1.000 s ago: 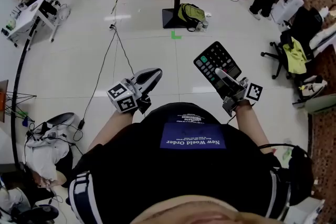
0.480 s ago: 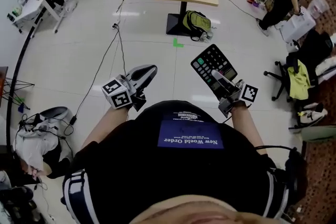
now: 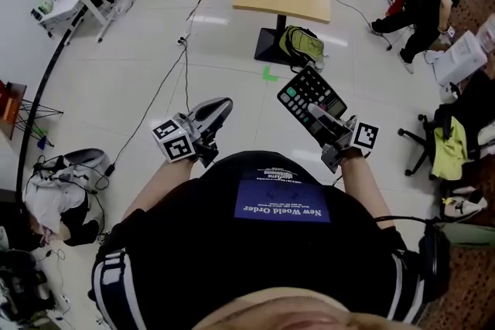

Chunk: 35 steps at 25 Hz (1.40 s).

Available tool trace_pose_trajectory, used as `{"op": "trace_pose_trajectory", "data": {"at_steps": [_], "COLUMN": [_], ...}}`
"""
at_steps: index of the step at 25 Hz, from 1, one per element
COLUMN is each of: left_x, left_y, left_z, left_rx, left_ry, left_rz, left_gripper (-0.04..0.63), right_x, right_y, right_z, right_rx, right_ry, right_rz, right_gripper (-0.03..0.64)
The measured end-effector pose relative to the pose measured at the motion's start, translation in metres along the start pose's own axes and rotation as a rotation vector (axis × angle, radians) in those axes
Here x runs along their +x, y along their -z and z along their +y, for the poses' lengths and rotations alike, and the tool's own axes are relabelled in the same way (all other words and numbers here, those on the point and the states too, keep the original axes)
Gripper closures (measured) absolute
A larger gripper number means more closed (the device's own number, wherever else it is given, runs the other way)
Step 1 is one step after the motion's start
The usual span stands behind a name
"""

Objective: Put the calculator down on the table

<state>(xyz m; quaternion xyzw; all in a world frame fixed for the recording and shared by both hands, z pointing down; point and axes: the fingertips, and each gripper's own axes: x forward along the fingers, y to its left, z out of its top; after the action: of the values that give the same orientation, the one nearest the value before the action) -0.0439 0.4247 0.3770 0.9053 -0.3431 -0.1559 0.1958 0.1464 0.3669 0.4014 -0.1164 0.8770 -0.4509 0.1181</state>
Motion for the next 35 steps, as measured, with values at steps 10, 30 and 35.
{"op": "trace_pose_trajectory", "data": {"at_steps": [10,30,35], "left_x": [0.033,0.059,0.099], "left_y": [-0.001,-0.123,-0.115], "left_z": [0.053,0.284,0.307], "left_rx": [-0.07,-0.059,-0.072], "left_ry": [0.061,0.173,0.12], "left_rz": [0.015,0.028,0.037], "left_gripper": [0.589,0.589,0.589], "right_x": [0.026,0.213,0.208], "right_y": [-0.016,-0.127,-0.165], "right_z": [-0.038,-0.113,-0.157], "right_rx": [0.023,0.023,0.048], "right_ry": [0.046,0.119,0.098], "right_rz": [-0.009,-0.123,-0.095], "right_gripper": [0.488,0.488,0.488]}}
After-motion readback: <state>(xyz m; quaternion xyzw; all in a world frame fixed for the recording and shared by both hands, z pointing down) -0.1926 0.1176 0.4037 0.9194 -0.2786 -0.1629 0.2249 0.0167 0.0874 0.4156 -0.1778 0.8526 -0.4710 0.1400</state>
